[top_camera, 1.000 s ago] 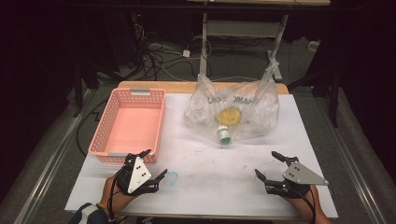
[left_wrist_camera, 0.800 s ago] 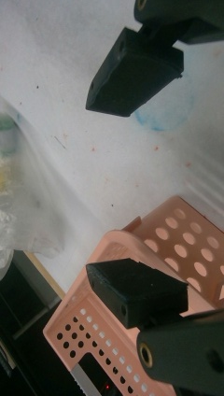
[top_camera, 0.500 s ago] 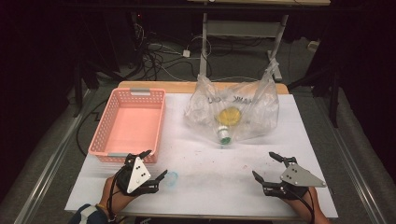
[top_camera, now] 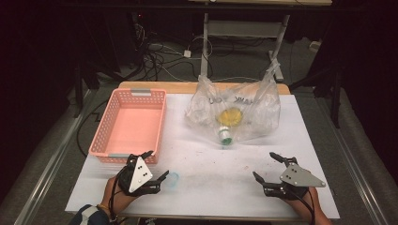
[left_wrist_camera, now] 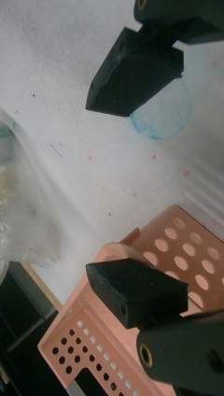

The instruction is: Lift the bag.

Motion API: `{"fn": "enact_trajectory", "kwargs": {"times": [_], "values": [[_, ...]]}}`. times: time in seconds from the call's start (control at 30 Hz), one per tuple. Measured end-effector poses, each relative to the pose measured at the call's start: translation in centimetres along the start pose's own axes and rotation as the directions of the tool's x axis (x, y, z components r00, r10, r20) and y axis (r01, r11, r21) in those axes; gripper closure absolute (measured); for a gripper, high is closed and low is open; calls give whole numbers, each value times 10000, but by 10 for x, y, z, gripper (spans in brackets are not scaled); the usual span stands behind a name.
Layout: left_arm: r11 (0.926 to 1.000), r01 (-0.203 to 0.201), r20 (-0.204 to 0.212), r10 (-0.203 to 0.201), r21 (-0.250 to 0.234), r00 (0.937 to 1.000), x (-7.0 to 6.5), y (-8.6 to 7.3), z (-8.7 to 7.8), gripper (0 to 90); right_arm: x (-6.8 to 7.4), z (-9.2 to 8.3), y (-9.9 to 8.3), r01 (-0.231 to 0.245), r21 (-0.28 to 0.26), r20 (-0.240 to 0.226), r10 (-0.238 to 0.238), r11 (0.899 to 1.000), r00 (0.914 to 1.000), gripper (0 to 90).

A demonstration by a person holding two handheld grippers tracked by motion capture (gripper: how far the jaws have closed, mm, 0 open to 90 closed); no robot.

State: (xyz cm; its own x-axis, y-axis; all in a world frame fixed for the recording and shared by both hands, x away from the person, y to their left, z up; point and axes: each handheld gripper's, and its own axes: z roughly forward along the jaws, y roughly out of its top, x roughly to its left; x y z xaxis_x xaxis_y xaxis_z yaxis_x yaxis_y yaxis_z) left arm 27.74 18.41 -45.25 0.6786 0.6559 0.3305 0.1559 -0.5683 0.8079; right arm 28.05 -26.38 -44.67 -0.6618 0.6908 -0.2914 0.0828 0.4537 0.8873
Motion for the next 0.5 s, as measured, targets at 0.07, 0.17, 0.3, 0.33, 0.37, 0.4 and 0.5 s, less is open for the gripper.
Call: {"fn": "enact_trajectory", "kwargs": {"times": [0.07, 0.17, 0.3, 0.33, 0.37, 0.4, 0.5], "values": [[10000, -2, -2, 2, 0, 10000, 0, 0, 0, 186, 1, 0, 0, 47, 59, 7, -47, 10000, 10000, 179], [10000, -52, 7, 52, 14, 10000, 0, 1, 2, 185, 0, 1, -2, 40, 107, 15, -40, 9999, 10000, 178], [9999, -112, 36, 112, -14, 9999, -1, 2, 3, 186, 0, 2, -3, 90, 149, 47, -90, 9998, 9999, 172], [9999, -115, 70, 115, -46, 9999, -1, 2, 3, 185, 0, 2, -3, 92, 167, 51, -93, 9998, 9999, 172], [9999, -128, 85, 129, -49, 9999, -2, 2, 3, 186, 0, 2, -3, 83, 172, 59, -84, 9998, 9999, 171], [9998, -167, 76, 168, -75, 9998, -2, 3, 3, 186, 0, 2, -3, 91, 168, 82, -92, 9998, 9999, 171], [9997, -231, 105, 233, -118, 9997, -3, 4, 3, 185, -1, 2, -4, 80, 171, 130, -83, 9998, 9999, 172]]}}
